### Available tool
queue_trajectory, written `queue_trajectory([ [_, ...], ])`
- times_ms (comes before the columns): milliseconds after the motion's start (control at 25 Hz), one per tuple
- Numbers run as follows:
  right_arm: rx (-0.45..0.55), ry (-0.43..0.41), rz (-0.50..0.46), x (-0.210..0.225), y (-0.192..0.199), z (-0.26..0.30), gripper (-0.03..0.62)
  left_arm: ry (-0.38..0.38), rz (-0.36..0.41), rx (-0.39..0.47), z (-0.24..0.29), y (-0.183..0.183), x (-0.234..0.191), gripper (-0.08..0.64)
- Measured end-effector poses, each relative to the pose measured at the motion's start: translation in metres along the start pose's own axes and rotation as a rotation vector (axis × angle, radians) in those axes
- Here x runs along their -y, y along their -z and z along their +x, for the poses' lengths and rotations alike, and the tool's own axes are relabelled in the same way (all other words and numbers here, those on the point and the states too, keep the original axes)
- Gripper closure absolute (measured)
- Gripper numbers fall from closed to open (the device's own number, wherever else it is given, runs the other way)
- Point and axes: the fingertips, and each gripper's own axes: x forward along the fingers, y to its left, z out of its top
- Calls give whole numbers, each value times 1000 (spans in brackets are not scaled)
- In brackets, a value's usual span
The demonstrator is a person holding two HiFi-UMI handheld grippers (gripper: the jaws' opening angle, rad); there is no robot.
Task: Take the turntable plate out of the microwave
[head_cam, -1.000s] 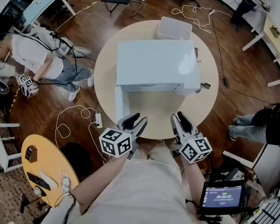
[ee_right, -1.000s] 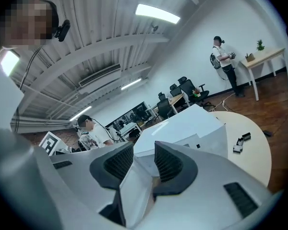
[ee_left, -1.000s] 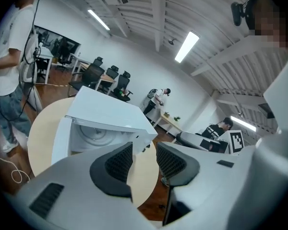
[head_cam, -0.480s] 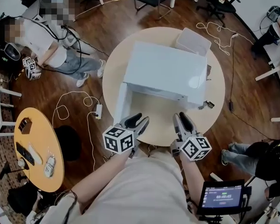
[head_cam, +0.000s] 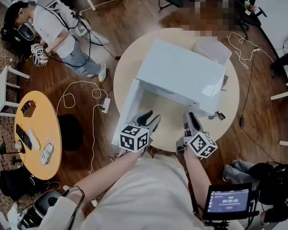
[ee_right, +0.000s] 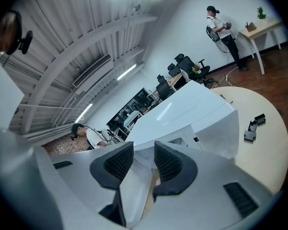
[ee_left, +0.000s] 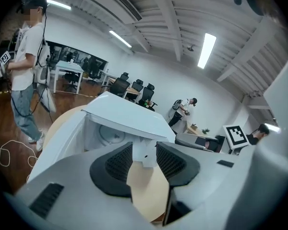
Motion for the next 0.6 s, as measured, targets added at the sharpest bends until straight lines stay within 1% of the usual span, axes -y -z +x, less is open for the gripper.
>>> queue_trajectory([
  [280,-100,-52,47,10,30,43,471,-31,-43,-11,10,7,-13,397],
  [400,-126,-44,65,19,41,56,471,-37,-37,-22,16,10,-16,397],
  [600,-136,-20,86,36,51,77,471,-58,-42,-42,24,13,-28,397],
])
